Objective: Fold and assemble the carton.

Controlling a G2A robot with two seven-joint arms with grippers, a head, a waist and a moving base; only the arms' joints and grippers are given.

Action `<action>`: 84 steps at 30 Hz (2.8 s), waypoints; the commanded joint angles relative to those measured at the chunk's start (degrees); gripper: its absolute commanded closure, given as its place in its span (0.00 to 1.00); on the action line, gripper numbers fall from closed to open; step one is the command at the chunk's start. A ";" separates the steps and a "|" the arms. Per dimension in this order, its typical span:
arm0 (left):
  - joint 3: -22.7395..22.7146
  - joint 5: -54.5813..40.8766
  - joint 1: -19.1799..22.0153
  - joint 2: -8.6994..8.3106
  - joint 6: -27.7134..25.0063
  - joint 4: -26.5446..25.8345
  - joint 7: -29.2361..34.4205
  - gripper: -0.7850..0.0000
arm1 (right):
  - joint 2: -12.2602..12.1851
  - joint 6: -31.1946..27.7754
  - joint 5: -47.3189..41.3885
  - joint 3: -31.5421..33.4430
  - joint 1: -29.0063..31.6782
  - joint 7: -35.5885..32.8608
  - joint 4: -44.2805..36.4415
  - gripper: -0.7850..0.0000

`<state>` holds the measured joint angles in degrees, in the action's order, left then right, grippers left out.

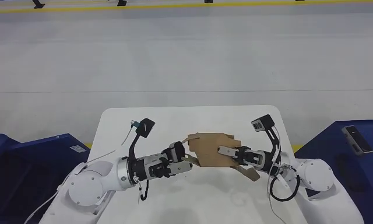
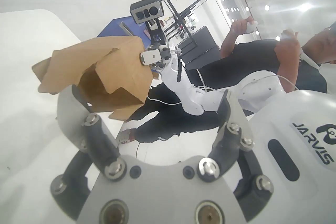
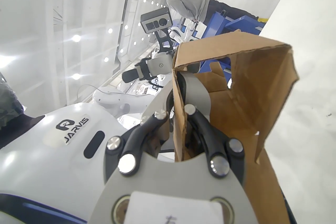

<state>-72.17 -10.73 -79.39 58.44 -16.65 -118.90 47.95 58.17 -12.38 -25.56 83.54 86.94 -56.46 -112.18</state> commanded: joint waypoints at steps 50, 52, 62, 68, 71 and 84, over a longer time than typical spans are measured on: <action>3.09 -3.13 1.84 0.53 2.96 1.39 -0.78 0.00 | -0.10 -6.89 9.03 -1.44 0.60 6.69 -1.15 1.00; 2.90 -3.16 1.88 0.51 3.05 1.64 -0.74 0.00 | -0.12 -6.96 9.02 -1.40 0.62 6.67 -1.31 1.00; 2.87 -4.03 1.96 0.54 3.01 2.16 -0.24 0.00 | -0.14 -7.93 7.47 -0.66 0.77 7.55 -1.45 1.00; 2.96 -5.00 2.24 0.61 2.83 2.61 -0.18 0.00 | -0.13 -7.59 7.71 -1.41 0.75 7.24 -1.68 1.00; 3.23 -5.19 2.53 0.68 2.70 2.57 -0.09 0.00 | -0.12 -7.38 7.35 -1.75 0.57 6.98 -1.68 1.00; 0.90 -6.23 1.11 0.58 -1.88 1.26 -1.07 0.00 | -0.05 -6.45 9.15 -3.20 -0.32 7.57 -0.96 1.00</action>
<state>-71.12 -16.90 -78.17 59.04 -18.42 -117.58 46.87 58.11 -18.86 -16.51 80.43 86.68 -48.97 -113.17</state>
